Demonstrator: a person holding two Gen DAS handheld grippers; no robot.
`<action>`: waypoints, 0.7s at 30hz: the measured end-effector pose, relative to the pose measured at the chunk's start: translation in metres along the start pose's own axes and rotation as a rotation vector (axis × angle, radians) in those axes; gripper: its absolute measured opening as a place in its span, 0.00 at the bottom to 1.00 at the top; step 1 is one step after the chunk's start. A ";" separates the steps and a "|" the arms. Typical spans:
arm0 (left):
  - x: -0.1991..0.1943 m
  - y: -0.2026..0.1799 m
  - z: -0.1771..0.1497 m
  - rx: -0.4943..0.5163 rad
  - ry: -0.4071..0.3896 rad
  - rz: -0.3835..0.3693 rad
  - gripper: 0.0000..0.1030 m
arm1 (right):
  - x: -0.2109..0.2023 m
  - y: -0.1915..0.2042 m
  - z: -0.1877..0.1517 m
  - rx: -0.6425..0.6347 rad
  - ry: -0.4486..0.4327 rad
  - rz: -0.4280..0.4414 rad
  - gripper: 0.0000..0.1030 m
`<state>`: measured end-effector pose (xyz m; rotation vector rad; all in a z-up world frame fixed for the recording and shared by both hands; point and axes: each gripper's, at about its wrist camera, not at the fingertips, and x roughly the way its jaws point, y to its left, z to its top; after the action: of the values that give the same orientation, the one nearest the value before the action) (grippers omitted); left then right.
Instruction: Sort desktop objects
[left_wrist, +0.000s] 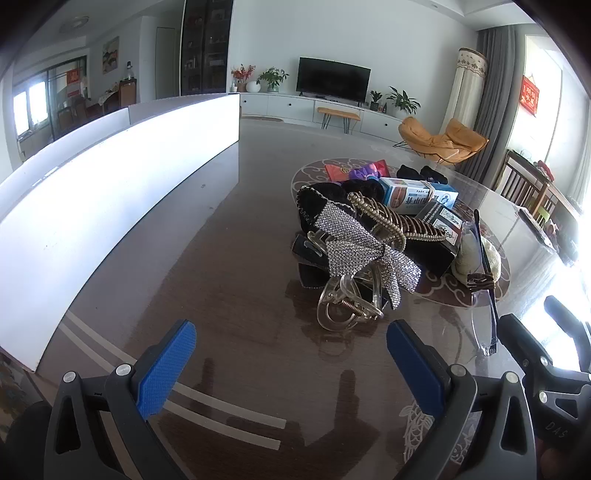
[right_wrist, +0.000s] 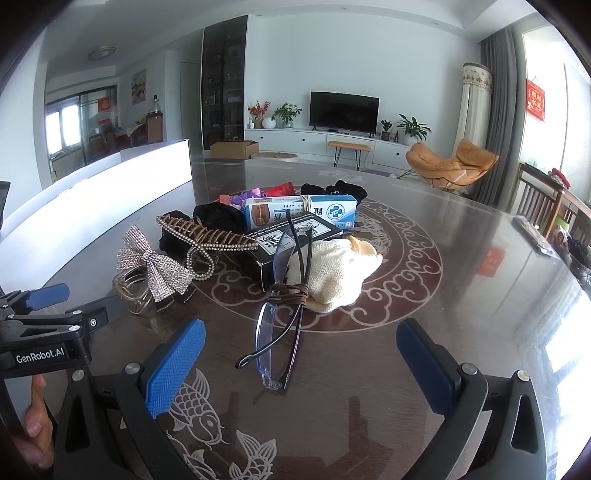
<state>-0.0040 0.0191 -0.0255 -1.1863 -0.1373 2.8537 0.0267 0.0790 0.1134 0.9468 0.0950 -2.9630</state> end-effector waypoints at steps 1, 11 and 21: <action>0.000 0.000 0.000 0.000 0.000 0.000 1.00 | 0.000 0.000 0.000 0.000 0.000 0.000 1.00; 0.002 -0.002 -0.001 0.003 0.007 -0.003 1.00 | 0.000 -0.002 0.000 0.012 0.000 0.004 1.00; 0.008 0.000 -0.003 -0.006 0.029 -0.006 1.00 | 0.004 -0.003 -0.001 0.011 0.017 0.009 1.00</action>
<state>-0.0071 0.0203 -0.0330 -1.2256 -0.1478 2.8321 0.0235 0.0817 0.1105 0.9705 0.0750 -2.9509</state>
